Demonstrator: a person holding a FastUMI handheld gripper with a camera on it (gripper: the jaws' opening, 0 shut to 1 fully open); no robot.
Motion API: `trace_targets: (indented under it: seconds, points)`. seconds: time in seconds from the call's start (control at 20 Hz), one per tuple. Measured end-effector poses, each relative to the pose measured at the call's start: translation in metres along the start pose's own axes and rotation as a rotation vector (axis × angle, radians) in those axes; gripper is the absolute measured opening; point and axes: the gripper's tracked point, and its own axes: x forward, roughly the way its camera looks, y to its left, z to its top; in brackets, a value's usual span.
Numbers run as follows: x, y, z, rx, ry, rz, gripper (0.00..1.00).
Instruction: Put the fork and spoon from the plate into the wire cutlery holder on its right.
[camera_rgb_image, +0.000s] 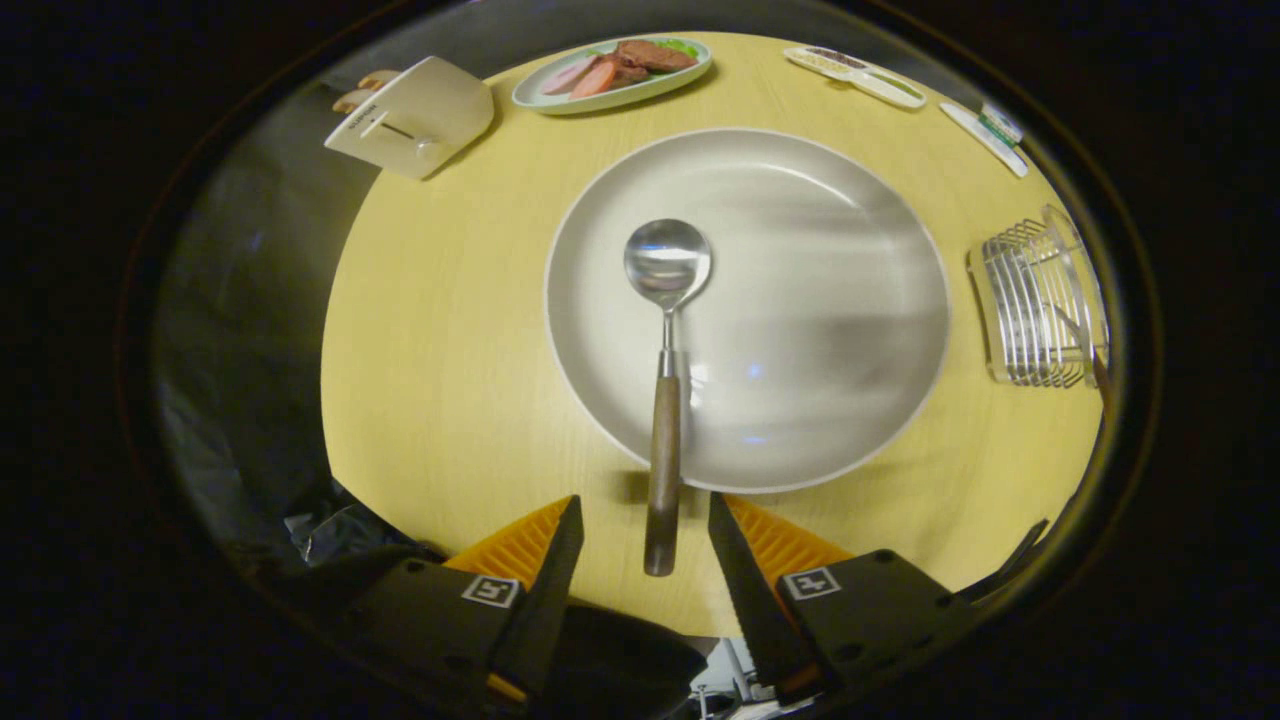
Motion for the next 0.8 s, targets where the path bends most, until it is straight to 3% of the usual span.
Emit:
trace_targets:
  seconds: [0.45,0.8]
  points:
    - [0.008,-0.011,-0.001,0.019,0.004,-0.024,0.07]
    - [-0.019,-0.015,0.003,-0.049,-0.080,-0.011,0.06]
